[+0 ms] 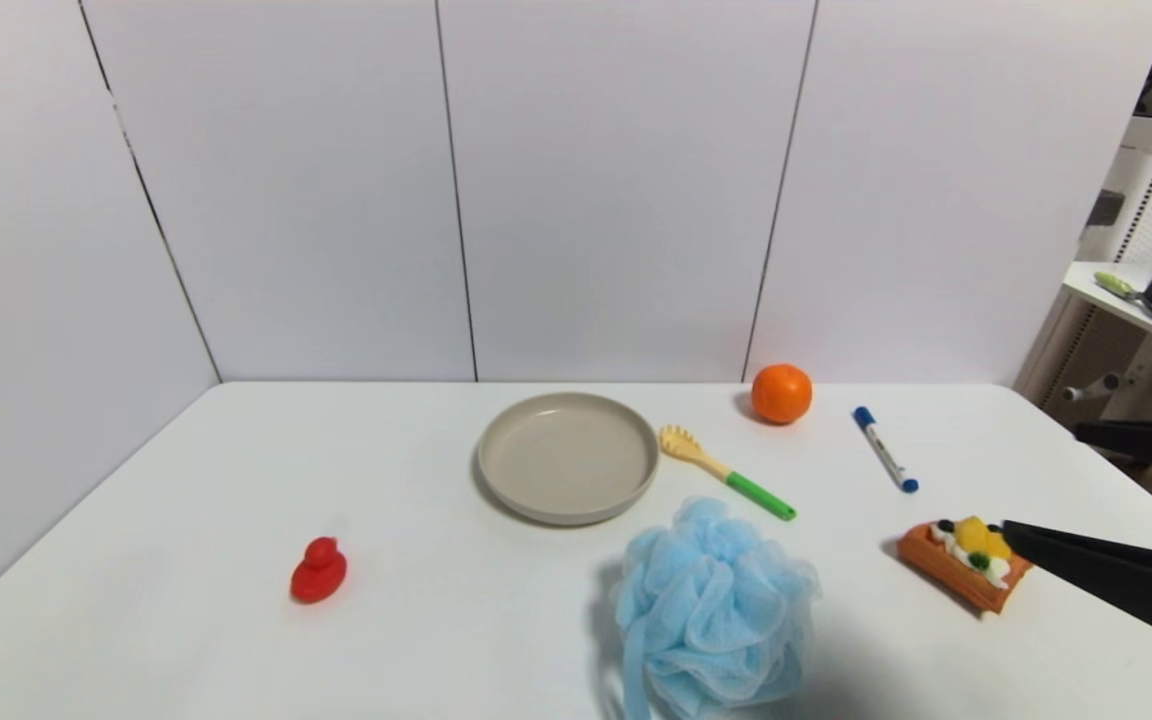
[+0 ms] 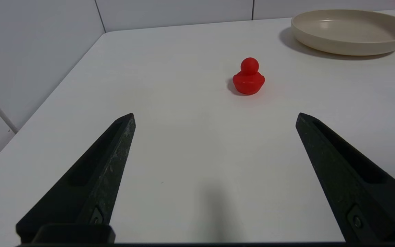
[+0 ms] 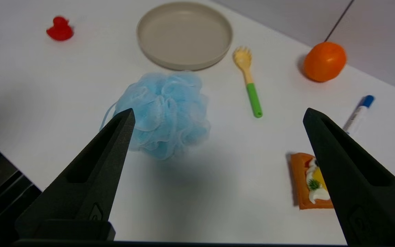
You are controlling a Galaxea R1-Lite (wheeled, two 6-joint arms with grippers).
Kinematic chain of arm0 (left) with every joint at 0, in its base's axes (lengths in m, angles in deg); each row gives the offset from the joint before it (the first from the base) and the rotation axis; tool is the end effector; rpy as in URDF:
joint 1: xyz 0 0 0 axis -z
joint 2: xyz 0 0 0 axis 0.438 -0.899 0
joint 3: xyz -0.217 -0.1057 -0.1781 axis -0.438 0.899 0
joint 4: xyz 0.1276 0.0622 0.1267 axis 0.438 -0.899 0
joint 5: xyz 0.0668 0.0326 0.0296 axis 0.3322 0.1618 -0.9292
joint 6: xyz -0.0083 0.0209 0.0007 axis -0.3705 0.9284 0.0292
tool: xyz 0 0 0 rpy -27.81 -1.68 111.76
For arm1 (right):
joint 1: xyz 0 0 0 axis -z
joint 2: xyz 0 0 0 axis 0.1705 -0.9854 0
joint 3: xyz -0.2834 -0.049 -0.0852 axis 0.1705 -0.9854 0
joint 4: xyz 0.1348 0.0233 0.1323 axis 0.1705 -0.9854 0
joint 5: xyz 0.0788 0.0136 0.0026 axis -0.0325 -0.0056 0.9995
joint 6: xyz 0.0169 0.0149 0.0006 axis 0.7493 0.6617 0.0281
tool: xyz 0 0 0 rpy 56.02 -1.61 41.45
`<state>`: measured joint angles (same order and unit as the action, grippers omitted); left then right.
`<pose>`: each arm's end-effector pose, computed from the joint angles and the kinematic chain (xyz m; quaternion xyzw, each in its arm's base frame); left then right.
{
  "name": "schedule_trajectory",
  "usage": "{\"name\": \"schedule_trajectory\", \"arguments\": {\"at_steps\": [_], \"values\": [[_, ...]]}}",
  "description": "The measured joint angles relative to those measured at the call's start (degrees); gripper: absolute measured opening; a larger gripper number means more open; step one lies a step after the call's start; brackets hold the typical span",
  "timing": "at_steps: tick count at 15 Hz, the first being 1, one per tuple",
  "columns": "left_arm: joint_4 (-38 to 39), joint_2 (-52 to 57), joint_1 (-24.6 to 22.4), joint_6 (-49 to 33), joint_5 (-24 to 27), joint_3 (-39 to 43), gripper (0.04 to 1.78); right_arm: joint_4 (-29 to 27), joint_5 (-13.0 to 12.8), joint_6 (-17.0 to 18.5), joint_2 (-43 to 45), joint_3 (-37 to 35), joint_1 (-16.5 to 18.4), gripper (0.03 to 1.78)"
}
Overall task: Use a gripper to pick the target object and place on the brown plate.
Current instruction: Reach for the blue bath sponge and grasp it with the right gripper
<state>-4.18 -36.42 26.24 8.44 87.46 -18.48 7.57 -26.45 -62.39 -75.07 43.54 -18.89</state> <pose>-0.0234 -0.0006 0.0761 0.0196 0.0033 -0.0198 0.9996 0.1081 0.0614 0.2586 -0.0831 0.1738 0.2944 0.9361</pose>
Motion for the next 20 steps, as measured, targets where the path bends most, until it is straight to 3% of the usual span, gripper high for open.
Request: {"name": "schedule_trajectory", "arguments": {"at_steps": [6,9,11,14,20], "values": [[0.0,0.0,0.0,0.0,0.0,0.0,1.69,-19.4,-0.1,0.6,-25.0,20.0,-7.8,1.69],[0.0,0.0,0.0,0.0,0.0,0.0,1.69,-23.9,-1.0,8.3,-34.0,29.3,-11.6,1.69],[0.0,0.0,0.0,0.0,0.0,0.0,1.69,-27.0,-3.5,13.6,-38.4,35.1,-13.8,1.69],[0.0,0.0,0.0,0.0,0.0,0.0,1.69,-30.6,-10.8,21.2,-44.0,40.5,-16.8,1.69],[0.0,0.0,0.0,0.0,0.0,0.0,1.69,-32.2,-16.9,24.5,-49.2,42.3,-17.4,1.69]]}}
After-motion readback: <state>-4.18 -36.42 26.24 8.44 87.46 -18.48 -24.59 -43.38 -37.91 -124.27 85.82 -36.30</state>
